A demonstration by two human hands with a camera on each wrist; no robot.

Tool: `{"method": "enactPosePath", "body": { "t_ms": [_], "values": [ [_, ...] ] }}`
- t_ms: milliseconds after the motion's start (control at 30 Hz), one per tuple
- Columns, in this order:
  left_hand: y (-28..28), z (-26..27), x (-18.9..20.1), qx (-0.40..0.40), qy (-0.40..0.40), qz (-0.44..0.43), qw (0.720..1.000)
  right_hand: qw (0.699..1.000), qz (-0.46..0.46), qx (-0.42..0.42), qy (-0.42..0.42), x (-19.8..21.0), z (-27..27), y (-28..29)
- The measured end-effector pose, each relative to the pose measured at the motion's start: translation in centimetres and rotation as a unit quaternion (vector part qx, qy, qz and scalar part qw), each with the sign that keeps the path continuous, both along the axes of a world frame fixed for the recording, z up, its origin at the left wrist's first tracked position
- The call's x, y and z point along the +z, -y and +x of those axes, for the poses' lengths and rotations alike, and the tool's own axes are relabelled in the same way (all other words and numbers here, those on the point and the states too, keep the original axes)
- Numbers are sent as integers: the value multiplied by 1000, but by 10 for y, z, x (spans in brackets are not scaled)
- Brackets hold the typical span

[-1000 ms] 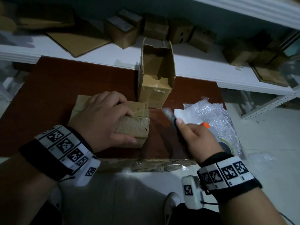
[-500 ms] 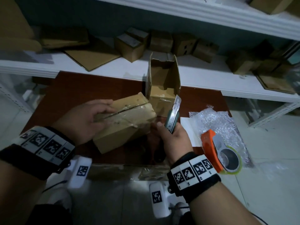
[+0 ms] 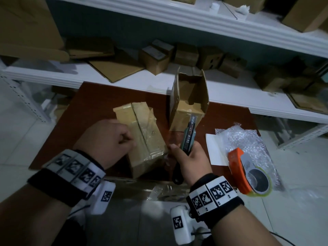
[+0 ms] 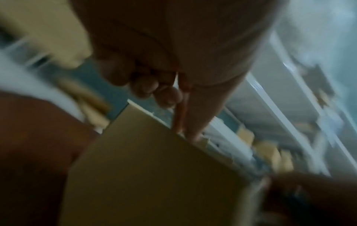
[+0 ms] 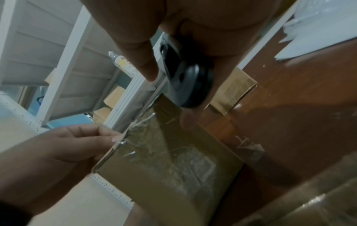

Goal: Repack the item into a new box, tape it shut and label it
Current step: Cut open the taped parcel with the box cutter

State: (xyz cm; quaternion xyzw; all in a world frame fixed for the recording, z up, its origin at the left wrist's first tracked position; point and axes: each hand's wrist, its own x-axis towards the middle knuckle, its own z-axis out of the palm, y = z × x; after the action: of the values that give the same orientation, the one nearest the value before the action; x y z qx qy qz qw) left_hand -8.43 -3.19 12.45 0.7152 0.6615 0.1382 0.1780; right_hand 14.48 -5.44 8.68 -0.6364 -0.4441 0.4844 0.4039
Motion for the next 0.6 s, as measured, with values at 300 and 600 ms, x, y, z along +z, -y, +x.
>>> {"method": "enactPosePath", "body": {
  "t_ms": [300, 600],
  "values": [
    [-10, 19, -11, -105, -132, 34, 985, 997, 0, 52, 54, 7, 9, 7],
    [-18, 26, -13, -67, -41, 57, 995, 993, -34, 84, 70, -7, 13, 4]
  ]
}}
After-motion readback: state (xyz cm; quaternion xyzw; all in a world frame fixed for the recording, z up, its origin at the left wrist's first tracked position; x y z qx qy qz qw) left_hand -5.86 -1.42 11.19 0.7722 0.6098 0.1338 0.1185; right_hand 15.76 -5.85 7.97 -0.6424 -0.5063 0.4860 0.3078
